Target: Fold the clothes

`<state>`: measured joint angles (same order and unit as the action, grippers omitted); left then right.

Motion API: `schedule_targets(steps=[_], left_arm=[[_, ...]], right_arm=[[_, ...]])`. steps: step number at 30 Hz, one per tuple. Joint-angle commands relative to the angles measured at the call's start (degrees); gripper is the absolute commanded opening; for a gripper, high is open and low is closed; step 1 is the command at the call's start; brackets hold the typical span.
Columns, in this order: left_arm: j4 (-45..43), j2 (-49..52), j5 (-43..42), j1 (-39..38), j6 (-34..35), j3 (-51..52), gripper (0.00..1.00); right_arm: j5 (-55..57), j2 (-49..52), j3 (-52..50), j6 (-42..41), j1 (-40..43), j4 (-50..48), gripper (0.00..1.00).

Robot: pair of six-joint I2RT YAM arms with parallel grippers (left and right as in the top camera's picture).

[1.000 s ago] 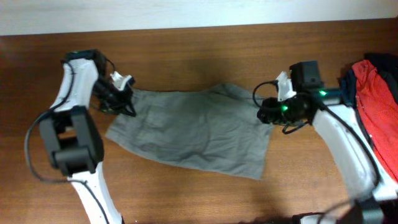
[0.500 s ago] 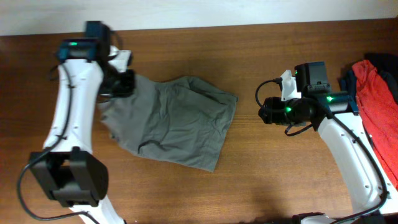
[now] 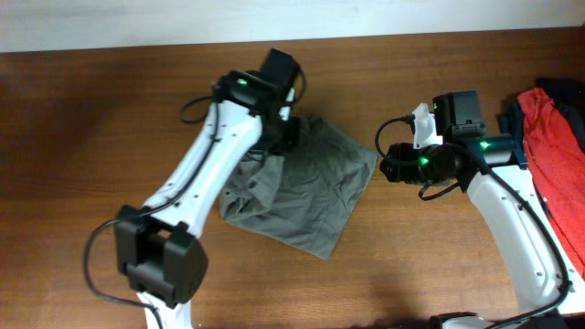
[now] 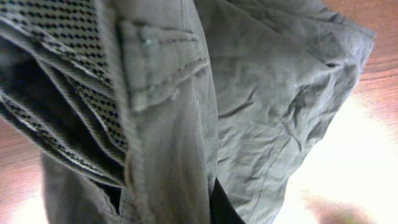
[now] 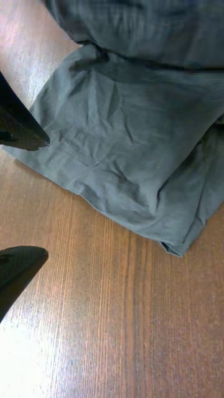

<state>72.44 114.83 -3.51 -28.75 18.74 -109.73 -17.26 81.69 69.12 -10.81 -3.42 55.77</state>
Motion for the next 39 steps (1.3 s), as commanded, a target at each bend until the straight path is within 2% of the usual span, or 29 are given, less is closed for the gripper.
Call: schedule_targets(steps=[1,2,4,6,11,14,18,30,33,39], left_arm=[[-0.2,2.1,1.5,-1.7,2.7,-0.8,0.03],[0.0,2.1,1.7,-1.7,2.7,-0.8,0.04],[0.0,2.1,2.5,-1.2,2.7,-0.8,0.03],[0.1,2.1,2.4,-0.5,2.7,-0.8,0.01],[0.7,1.0,0.9,0.5,1.6,-1.4,0.00],[1.3,0.4,0.7,0.5,1.3,-2.4,0.00],[2.6,-0.5,0.7,0.7,1.3,-4.3,0.00],[1.6,-1.0,-8.7,-0.4,1.2,-7.0,0.01],[-0.8,-1.0,-8.5,-2.6,0.9,-7.0,0.01],[-2.2,-0.9,-1.6,-6.7,0.9,-6.8,0.06]], right_arm=[[0.5,-0.1,0.5,-0.6,-0.3,0.5,0.55],[1.5,0.4,0.4,-0.6,-0.3,0.4,0.51],[2.0,3.0,-0.9,-0.6,-0.3,-2.7,0.29],[1.5,6.1,-1.8,-0.6,-0.3,-6.8,0.21],[-2.2,16.6,-1.8,-0.6,-0.3,-18.8,0.13],[-6.7,23.2,-1.8,-2.0,-0.3,-26.9,0.11],[-6.5,28.6,-1.8,-3.7,-0.3,-30.3,0.11],[-4.8,32.9,-1.8,-4.7,-0.3,-28.6,0.08],[-4.5,32.9,-1.8,-4.7,-0.3,-28.1,0.08],[-4.5,32.9,-1.8,-4.7,-0.3,-27.9,0.08]])
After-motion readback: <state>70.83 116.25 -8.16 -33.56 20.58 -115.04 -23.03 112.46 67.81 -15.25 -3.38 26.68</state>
